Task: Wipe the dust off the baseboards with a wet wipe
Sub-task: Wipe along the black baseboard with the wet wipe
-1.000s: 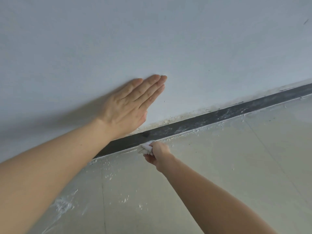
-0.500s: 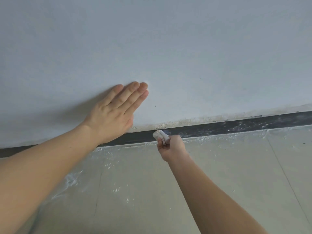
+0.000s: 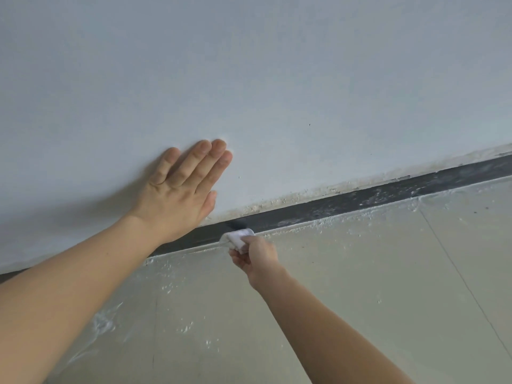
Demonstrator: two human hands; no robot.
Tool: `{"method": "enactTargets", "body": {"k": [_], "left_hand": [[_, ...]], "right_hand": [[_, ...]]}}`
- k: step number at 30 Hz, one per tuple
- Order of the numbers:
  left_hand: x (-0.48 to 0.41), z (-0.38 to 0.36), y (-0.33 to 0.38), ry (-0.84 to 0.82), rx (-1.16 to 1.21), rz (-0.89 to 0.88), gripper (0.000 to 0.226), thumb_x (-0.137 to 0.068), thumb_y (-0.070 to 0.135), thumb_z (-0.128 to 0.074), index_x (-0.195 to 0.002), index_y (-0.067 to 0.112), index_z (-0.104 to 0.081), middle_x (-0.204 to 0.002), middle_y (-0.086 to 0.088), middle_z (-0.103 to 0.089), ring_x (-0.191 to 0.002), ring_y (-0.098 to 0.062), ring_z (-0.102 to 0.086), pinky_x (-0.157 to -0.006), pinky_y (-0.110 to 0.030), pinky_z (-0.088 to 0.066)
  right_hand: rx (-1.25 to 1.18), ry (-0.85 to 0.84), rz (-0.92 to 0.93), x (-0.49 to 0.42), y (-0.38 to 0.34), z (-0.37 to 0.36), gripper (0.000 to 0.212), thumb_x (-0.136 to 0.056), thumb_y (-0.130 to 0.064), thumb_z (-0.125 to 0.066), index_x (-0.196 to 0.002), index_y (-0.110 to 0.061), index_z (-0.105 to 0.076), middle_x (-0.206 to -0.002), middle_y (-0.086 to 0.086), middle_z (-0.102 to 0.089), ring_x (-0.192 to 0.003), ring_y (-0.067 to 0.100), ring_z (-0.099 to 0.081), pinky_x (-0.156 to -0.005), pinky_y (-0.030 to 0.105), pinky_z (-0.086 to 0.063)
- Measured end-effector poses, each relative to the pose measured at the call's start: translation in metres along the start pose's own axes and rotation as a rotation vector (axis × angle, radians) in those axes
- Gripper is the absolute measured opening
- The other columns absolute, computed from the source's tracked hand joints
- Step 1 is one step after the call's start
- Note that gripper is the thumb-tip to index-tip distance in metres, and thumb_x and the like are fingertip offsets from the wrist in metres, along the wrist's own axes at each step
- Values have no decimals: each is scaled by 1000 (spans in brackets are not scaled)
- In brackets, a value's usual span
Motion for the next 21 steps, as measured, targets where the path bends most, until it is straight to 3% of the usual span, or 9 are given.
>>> {"method": "enactTargets", "body": {"k": [2,5,9,12,15,21], "left_hand": [[-1,2,2,19,76,25,70,-92,36,-39,-152,12,-11,-158,-6,17,-145,-19,16,-116,-39,9],[-3,6,6,25,114,75,70,-92,32,-42,-152,16,-11,-158,-3,18,-145,-16,16,-116,-39,9],[9,12,15,47,137,100,69,-92,32,-44,-152,18,-14,-158,-3,16,-145,-17,14,-116,-39,8],[12,3,14,108,192,120,69,-91,32,-46,-152,18,-17,-159,-2,13,-146,-16,11,-116,-38,6],[6,-5,13,143,221,157,68,-89,29,-48,-151,18,-21,-159,-1,10,-146,-15,8,-116,-38,3],[-3,-3,8,188,265,116,69,-87,25,-49,-150,19,-23,-159,2,6,-146,-13,5,-116,-37,0]], "right_hand": [[-35,17,4,-10,10,-11,21,-91,1,-44,-110,2,-53,-75,14,-54,-58,19,-59,-52,23,-50],[-127,40,3,-11,10,-12,15,-91,5,-43,-103,4,-52,-76,14,-51,-59,21,-57,-53,23,-51],[-61,109,39,-10,-8,14,22,-86,7,-45,-67,-2,-51,-63,8,-52,-57,15,-48,-55,19,-42],[-150,226,76,-12,-23,31,27,-87,6,-32,-67,-6,-47,-48,2,-65,-54,14,-50,-46,18,-37],[-198,333,135,-9,-44,46,28,-86,5,-27,-71,-7,-48,-43,-1,-64,-55,15,-51,-46,18,-36],[-295,402,294,-1,-59,76,29,-83,3,-35,-64,-7,-54,-64,7,-56,-56,15,-47,-52,21,-35]]}}
Point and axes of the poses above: each hand's wrist, its own x-axis away from the middle knuckle, its own z-axis out of the back of the hand, y = z × x, the point moved 3 cm from there along -x, towards the middle knuckle
